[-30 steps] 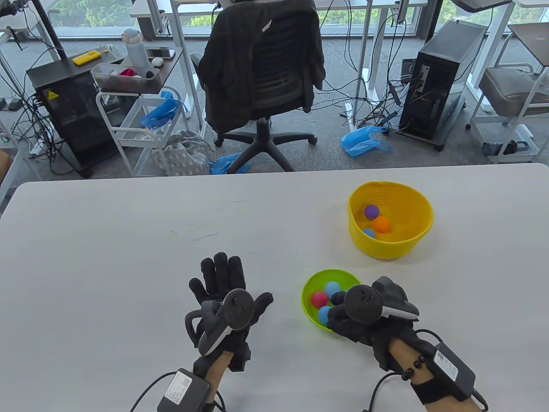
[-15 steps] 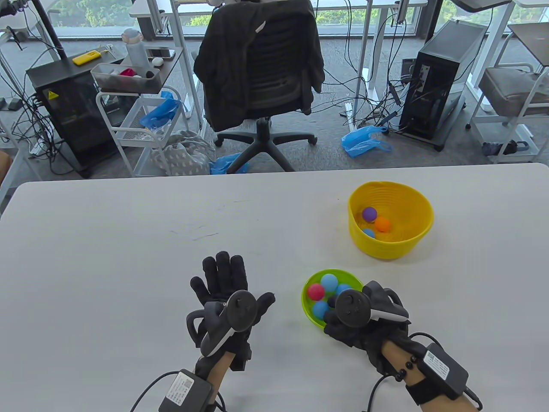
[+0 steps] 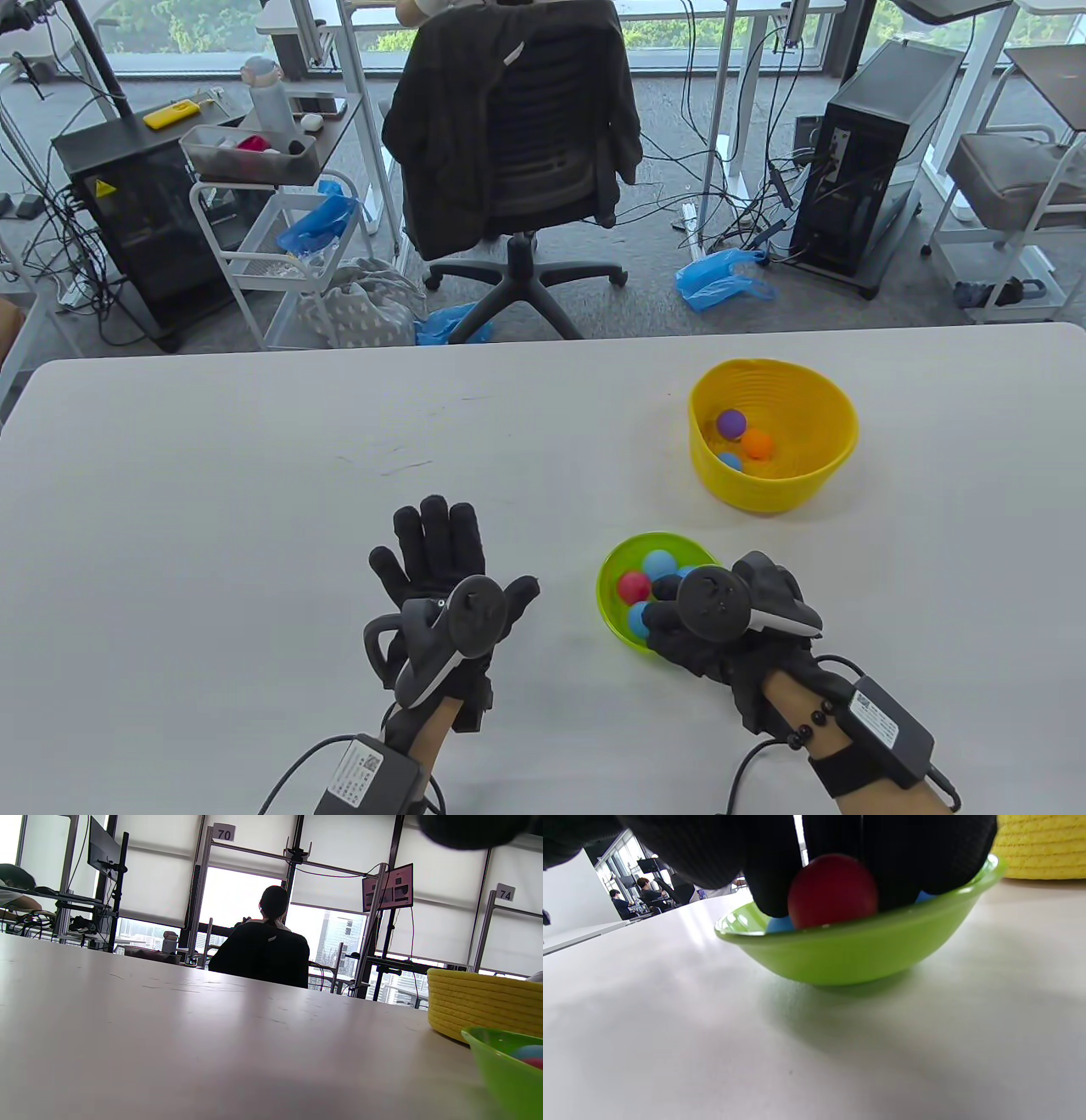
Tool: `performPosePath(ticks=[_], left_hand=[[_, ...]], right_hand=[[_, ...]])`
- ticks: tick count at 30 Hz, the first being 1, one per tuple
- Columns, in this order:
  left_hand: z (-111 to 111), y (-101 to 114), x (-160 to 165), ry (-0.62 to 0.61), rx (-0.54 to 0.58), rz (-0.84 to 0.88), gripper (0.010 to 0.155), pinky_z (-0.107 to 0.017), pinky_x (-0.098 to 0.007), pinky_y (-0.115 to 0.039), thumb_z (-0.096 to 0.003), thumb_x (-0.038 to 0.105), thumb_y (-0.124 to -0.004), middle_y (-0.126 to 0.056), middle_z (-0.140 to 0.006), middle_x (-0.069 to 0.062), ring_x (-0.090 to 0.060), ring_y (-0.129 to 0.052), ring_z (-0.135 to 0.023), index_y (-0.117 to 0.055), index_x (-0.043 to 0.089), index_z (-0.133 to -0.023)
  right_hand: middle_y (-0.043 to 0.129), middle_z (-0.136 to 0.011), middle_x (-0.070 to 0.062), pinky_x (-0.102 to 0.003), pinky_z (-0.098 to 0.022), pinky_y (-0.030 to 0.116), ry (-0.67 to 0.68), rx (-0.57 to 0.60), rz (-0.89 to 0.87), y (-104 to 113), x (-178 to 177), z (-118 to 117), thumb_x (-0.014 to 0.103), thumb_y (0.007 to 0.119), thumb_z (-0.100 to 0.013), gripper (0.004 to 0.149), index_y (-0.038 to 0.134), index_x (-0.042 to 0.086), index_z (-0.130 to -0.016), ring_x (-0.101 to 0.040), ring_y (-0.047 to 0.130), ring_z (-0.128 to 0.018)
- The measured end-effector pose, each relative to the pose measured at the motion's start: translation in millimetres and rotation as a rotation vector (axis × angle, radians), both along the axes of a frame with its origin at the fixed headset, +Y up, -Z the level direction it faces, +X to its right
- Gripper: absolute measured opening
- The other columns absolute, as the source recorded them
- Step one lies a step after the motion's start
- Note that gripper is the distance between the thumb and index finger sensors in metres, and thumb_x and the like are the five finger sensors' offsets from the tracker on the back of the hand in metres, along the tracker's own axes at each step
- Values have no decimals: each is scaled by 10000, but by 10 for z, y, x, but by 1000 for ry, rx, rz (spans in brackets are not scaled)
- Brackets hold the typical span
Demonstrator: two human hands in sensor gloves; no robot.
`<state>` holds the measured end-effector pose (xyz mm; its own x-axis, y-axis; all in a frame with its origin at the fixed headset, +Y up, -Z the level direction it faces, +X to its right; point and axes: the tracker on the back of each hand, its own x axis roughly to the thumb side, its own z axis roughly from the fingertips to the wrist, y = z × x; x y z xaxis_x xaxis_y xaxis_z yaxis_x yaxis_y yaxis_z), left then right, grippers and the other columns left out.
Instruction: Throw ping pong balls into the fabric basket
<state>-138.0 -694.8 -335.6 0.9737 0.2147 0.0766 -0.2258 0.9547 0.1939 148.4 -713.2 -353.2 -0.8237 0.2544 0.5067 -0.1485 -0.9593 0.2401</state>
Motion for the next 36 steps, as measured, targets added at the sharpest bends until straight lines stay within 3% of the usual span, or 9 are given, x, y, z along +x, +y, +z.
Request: performPosePath(ticks=[10,16,27,36], left_hand=[[3,3,-29,8,1,15,1022,-737,-778,-141,-435,672,-709,-79,-1237,-157,-477,-70,-1123,-235,129,-1160],[0,-8,-23,1,-8,18,1022,-737,-778,-141,-435,672,-710,-80,-1237,-158,-475,-70,-1124,-237,129,-1160],[0,-18,-2,-11,-22,22,1023,-738,-777,-140,-432,670,-712,-82,-1237,-157,-475,-71,-1124,-239,128,-1160],[2,-25,26,-15,-24,17,1024,-738,-778,-139,-432,670,-712,-82,-1236,-157,-476,-69,-1123,-239,128,-1160]], right_hand=[[772,-1028,-177,-548,-543,806,-58,183,-212,320,292,14,368,886,-485,486,813,200,-935,-442,922,-728],[791,-999,-170,-510,-496,842,-112,196,-465,386,579,-50,362,894,-481,509,791,185,-947,-403,962,-662],[806,-976,-181,-469,-453,881,-294,25,-1017,257,1048,-242,396,860,-510,519,767,165,-966,-368,999,-614],[749,-1012,-185,-438,-492,900,-519,-148,-1283,52,1323,-492,416,817,-565,531,692,161,-1013,-341,998,-669]])
